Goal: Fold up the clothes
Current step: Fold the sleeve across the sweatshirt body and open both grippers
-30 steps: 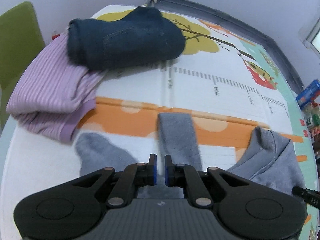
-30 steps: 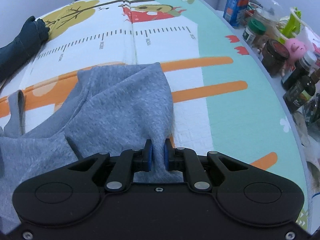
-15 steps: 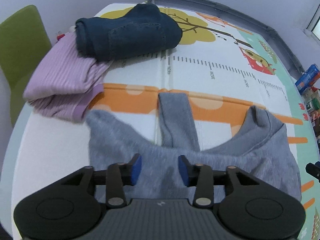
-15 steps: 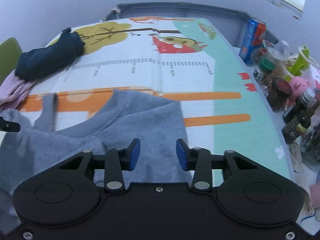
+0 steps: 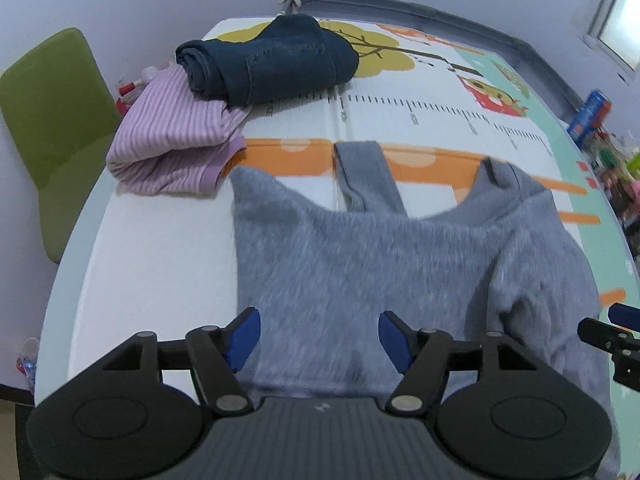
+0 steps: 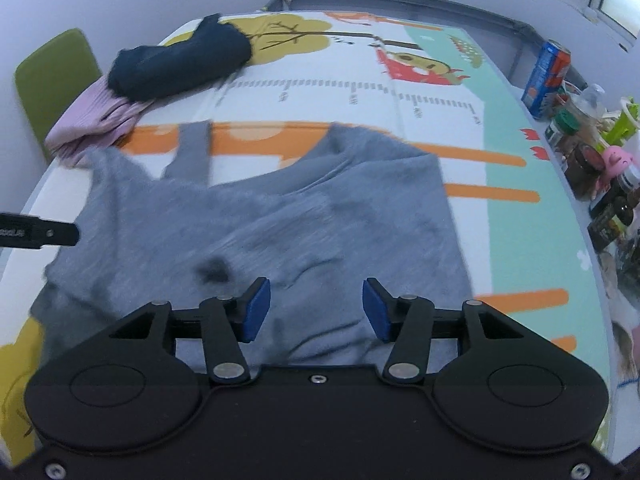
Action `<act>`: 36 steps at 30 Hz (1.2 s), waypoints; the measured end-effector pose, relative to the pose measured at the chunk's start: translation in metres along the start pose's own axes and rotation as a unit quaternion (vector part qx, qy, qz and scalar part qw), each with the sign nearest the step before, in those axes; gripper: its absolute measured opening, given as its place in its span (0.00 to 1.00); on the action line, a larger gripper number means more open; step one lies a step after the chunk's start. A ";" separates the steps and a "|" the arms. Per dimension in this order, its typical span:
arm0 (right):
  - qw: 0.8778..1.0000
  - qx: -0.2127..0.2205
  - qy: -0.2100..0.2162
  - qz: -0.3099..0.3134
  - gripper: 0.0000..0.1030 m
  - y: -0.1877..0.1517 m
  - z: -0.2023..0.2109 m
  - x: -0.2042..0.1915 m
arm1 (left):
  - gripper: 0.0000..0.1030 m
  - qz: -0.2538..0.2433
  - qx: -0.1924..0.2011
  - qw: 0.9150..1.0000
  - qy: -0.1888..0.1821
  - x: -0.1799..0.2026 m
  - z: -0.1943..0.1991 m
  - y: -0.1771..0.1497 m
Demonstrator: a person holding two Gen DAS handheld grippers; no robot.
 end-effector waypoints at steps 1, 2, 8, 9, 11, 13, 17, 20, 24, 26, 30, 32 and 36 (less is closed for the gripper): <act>1.000 0.003 0.005 0.006 0.50 -0.005 0.007 -0.008 | 0.67 -0.008 -0.003 1.000 -0.004 -0.003 0.003 -0.006; 1.000 0.008 0.017 0.017 0.50 -0.011 0.015 -0.017 | 0.68 -0.017 -0.006 1.000 -0.008 -0.007 0.005 -0.011; 1.000 0.003 0.007 -0.009 0.53 -0.056 0.059 -0.074 | 0.68 -0.064 -0.035 0.996 -0.041 -0.038 0.020 -0.047; 1.000 -0.001 0.002 -0.019 0.54 -0.064 0.066 -0.084 | 0.68 -0.072 -0.040 0.995 -0.047 -0.043 0.023 -0.052; 0.999 -0.006 0.002 -0.034 0.54 -0.079 0.080 -0.102 | 0.68 -0.093 -0.049 0.993 -0.054 -0.050 0.027 -0.062; 0.999 -0.010 -0.003 -0.051 0.54 -0.094 0.094 -0.119 | 0.68 -0.109 -0.060 0.990 -0.061 -0.056 0.031 -0.071; 0.997 -0.023 -0.012 -0.079 0.55 -0.115 0.116 -0.142 | 0.69 -0.132 -0.073 0.986 -0.074 -0.063 0.034 -0.080; 0.996 -0.028 -0.019 -0.086 0.58 -0.126 0.126 -0.153 | 0.70 -0.149 -0.081 0.982 -0.084 -0.067 0.035 -0.086; 0.995 -0.036 -0.020 -0.087 0.59 -0.134 0.128 -0.166 | 0.70 -0.154 -0.085 0.981 -0.087 -0.071 0.031 -0.087; 0.995 -0.043 -0.016 -0.091 0.59 -0.137 0.126 -0.170 | 0.70 -0.155 -0.085 0.980 -0.089 -0.074 0.029 -0.086; 0.995 -0.045 -0.003 -0.094 0.59 -0.139 0.122 -0.181 | 0.71 -0.156 -0.086 0.980 -0.092 -0.081 0.024 -0.081; 0.994 -0.049 -0.009 -0.097 0.59 -0.140 0.120 -0.187 | 0.71 -0.159 -0.094 0.977 -0.103 -0.085 0.022 -0.077; 0.990 -0.065 -0.017 -0.122 0.59 -0.143 0.119 -0.202 | 0.71 -0.192 -0.101 0.969 -0.122 -0.092 0.017 -0.065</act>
Point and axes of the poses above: each gripper's, at about its wrist camera, not at the fingertips, and z roughly against the way its jaws point, x to its right, y to its top, the point moved 4 cm from there along -z, roughly the way its jaws point, and after that the axes turned 15 degrees about -y, right-handed, at the moved point
